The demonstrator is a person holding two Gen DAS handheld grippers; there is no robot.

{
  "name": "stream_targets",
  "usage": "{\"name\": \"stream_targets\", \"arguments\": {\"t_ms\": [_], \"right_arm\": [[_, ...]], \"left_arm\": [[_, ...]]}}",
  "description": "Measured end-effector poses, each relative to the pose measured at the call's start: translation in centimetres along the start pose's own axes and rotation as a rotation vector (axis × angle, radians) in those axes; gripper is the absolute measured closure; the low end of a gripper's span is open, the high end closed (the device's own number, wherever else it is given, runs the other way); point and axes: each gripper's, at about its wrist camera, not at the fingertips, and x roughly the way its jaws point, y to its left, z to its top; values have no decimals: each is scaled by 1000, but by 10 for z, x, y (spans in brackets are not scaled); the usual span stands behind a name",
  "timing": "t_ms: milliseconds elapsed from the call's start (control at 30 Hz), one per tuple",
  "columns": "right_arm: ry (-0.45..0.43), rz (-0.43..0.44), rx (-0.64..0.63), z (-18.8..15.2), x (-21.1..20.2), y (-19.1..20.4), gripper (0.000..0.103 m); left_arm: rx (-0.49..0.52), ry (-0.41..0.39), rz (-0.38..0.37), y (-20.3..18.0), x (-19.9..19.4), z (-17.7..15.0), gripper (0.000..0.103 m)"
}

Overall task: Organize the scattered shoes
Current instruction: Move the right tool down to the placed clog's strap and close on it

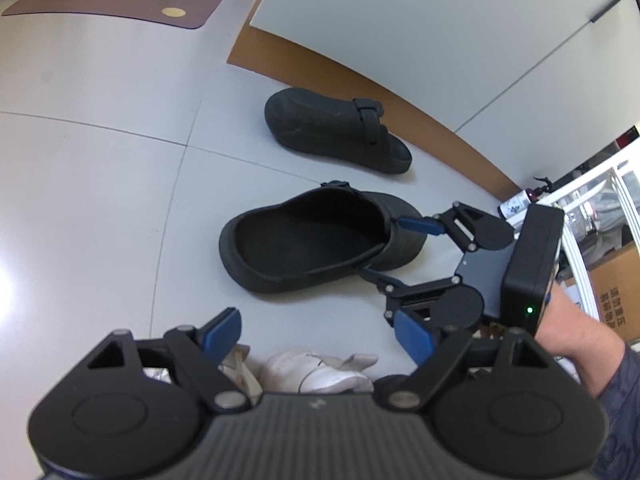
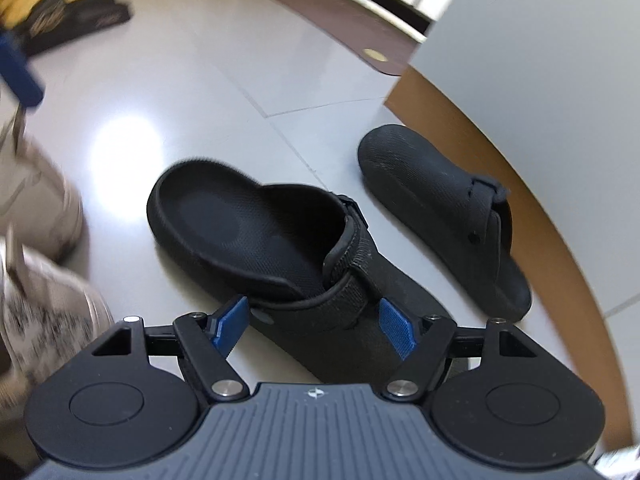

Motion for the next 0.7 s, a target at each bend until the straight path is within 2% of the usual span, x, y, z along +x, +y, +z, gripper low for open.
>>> {"name": "stream_targets", "arguments": {"t_ms": [233, 433, 600, 700], "right_arm": [[56, 64, -88, -1, 8, -16, 27], [93, 69, -172, 3, 18, -18, 26], [114, 65, -150, 4, 27, -18, 21], [130, 60, -62, 6, 26, -21, 25]], "left_arm": [[-16, -14, 8, 5, -3, 6, 17], [-33, -9, 24, 11, -4, 4, 17], [-28, 0, 15, 7, 0, 3, 17], [-29, 0, 7, 3, 0, 2, 17]]}}
